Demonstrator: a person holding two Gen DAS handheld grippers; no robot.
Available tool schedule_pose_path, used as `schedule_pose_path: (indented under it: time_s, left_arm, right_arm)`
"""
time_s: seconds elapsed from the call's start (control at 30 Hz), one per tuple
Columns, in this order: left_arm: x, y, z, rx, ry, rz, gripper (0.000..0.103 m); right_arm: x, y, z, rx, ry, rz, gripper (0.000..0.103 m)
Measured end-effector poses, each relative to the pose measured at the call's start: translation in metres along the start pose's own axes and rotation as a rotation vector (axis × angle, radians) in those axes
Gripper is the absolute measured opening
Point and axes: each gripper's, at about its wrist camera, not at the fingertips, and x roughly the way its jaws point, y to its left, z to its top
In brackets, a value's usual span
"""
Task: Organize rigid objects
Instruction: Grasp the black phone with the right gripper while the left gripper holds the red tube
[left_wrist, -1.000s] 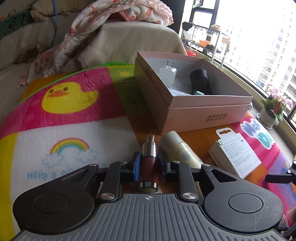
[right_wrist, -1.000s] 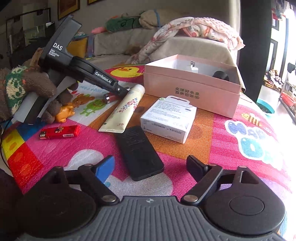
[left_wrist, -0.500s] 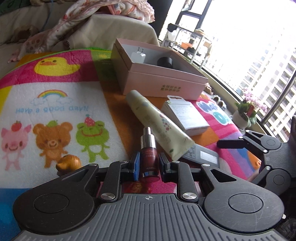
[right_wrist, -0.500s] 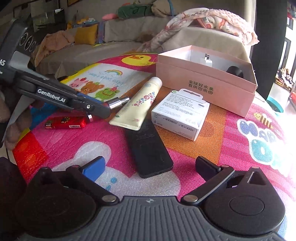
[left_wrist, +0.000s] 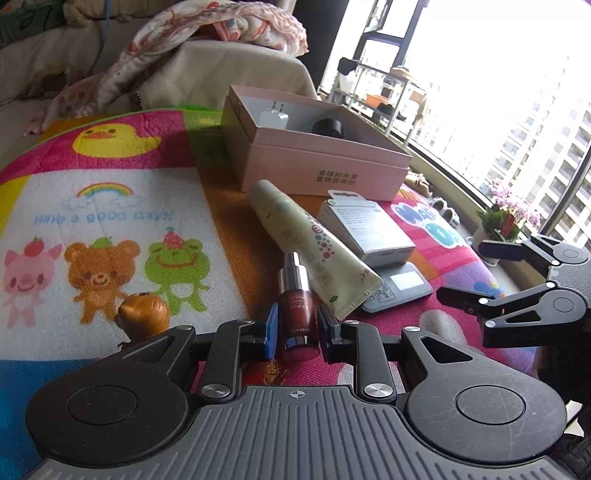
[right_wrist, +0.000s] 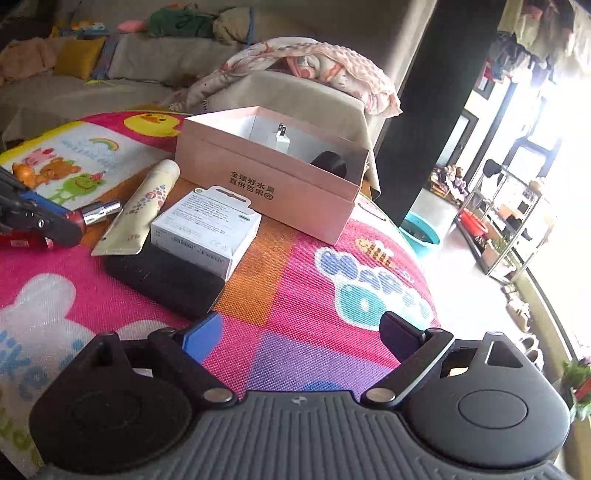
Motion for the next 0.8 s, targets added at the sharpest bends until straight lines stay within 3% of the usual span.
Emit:
schedule_pose_path:
  time_s: [0.1,0.17,0.27,0.4,0.6,0.8]
  left_arm:
    - [0.0,-0.001,-0.001,0.006,-0.007,0.007,0.025]
    - [-0.001,-0.002,-0.001,0.012,-0.005,0.008,0.025]
    - [-0.002,-0.001,0.0,0.017,0.007,0.003,0.025]
    - [-0.004,0.001,-0.002,0.005,0.005,0.0,0.025]
    - [-0.004,-0.001,-0.004,0.013,0.0,0.013,0.025]
    - [-0.002,-0.015,-0.004,0.069,0.002,0.072,0.025]
  right_arm:
    - [0.003,-0.001,0.002,0.124,0.047,0.203,0.093]
    - [0.008,0.009,0.004,0.146,0.07,0.255,0.093]
    - [0.015,0.035,0.009,0.101,0.065,0.2,0.093]
    - [0.023,0.05,0.02,0.108,0.064,0.202,0.093]
    - [0.029,0.05,0.026,0.127,0.055,0.184,0.089]
    - [0.022,0.042,0.017,0.108,0.034,0.158,0.089]
